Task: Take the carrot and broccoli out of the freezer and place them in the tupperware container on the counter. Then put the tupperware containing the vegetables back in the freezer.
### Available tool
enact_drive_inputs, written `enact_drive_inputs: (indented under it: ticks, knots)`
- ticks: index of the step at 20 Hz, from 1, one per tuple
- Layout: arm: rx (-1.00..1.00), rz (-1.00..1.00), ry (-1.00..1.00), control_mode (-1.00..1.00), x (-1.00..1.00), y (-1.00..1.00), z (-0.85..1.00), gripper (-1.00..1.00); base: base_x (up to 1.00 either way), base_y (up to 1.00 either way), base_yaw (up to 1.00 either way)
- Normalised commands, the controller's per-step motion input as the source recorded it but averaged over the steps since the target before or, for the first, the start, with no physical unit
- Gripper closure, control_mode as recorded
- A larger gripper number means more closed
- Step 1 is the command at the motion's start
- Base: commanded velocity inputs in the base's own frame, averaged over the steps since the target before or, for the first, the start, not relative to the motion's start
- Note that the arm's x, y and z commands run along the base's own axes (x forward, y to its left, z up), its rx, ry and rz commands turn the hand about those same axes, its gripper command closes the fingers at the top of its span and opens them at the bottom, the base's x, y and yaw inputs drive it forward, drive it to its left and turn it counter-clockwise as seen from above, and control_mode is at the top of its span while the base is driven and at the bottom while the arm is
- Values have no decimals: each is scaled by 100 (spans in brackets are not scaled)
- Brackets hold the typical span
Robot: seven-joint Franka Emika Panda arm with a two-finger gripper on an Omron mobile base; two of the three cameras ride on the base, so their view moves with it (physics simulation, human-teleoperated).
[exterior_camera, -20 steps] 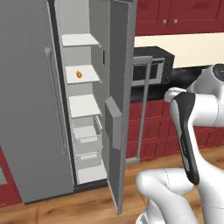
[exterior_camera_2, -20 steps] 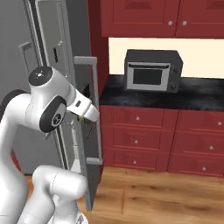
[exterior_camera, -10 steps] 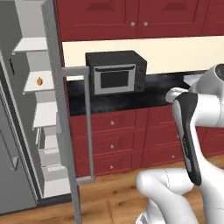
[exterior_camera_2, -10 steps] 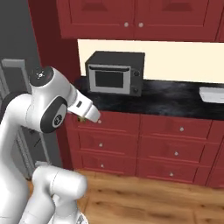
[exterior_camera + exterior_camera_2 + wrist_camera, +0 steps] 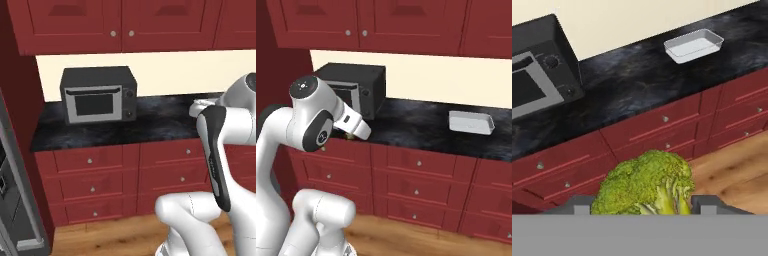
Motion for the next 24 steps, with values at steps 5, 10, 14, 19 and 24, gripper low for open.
enact_drive_inputs:
  ticks: [5,10,14,19,24]
  knots:
    - [0,0,0,100,0,0,0,100,64,-100,13]
    - [0,0,0,100,0,0,0,100,67,-100,5]
    - [0,0,0,100,0,0,0,100,75,-77,-2]
    - [2,0,2,-100,13,0,-12,100,67,-16,-13]
    - [8,1,10,-100,83,-4,-90,100,0,0,0]
